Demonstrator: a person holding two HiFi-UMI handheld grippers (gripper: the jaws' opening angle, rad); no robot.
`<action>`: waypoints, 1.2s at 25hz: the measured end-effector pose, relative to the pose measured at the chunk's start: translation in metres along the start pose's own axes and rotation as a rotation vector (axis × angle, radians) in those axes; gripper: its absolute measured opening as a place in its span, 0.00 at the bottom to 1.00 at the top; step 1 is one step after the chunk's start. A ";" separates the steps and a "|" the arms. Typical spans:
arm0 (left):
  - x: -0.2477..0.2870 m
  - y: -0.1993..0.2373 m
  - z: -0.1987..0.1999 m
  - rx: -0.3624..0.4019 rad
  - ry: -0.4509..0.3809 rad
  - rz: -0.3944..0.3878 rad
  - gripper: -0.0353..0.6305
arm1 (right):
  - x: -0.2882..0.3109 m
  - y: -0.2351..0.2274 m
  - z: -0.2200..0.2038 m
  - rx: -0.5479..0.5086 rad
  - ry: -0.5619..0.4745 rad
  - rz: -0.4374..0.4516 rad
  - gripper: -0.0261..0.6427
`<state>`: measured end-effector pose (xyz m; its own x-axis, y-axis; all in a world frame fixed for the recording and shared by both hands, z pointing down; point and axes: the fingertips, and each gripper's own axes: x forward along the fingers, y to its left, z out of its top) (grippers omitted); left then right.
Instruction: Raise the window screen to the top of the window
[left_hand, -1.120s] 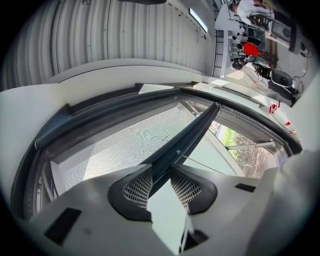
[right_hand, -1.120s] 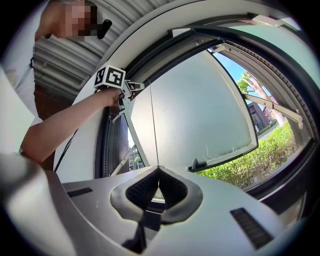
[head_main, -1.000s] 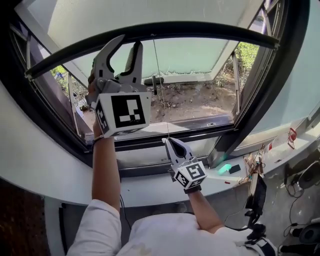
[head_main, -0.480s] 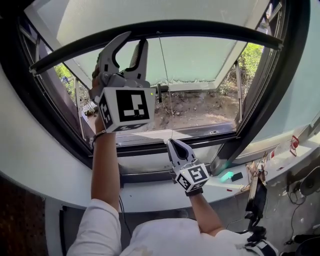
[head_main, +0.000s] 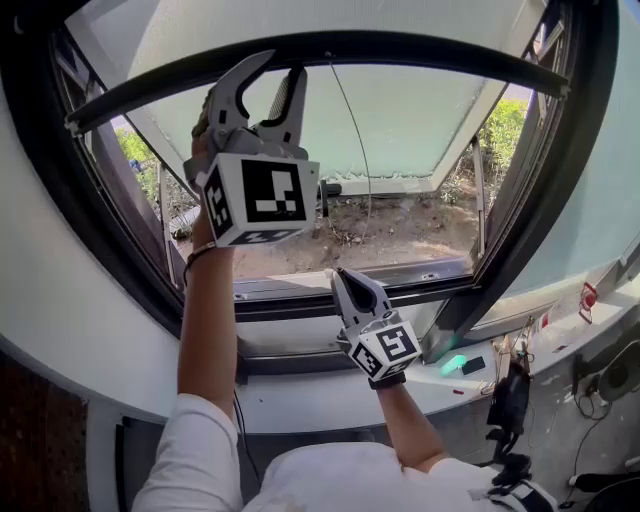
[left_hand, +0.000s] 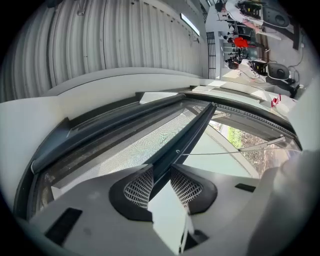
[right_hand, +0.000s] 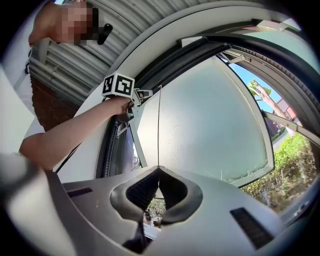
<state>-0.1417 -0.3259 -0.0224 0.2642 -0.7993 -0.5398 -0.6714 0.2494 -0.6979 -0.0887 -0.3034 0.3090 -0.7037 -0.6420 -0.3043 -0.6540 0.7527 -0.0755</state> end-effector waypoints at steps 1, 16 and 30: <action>0.002 0.003 0.002 0.009 -0.006 0.009 0.19 | 0.001 0.001 0.002 -0.001 -0.001 0.002 0.04; 0.034 0.052 0.031 0.027 -0.074 0.030 0.19 | 0.019 0.006 0.045 -0.017 -0.061 0.028 0.04; 0.062 0.088 0.056 0.012 -0.152 0.056 0.19 | 0.033 0.011 0.095 -0.078 -0.140 0.080 0.04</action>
<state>-0.1456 -0.3225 -0.1436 0.3290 -0.6924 -0.6421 -0.6800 0.2981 -0.6699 -0.0926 -0.3020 0.2081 -0.7125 -0.5498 -0.4361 -0.6208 0.7836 0.0263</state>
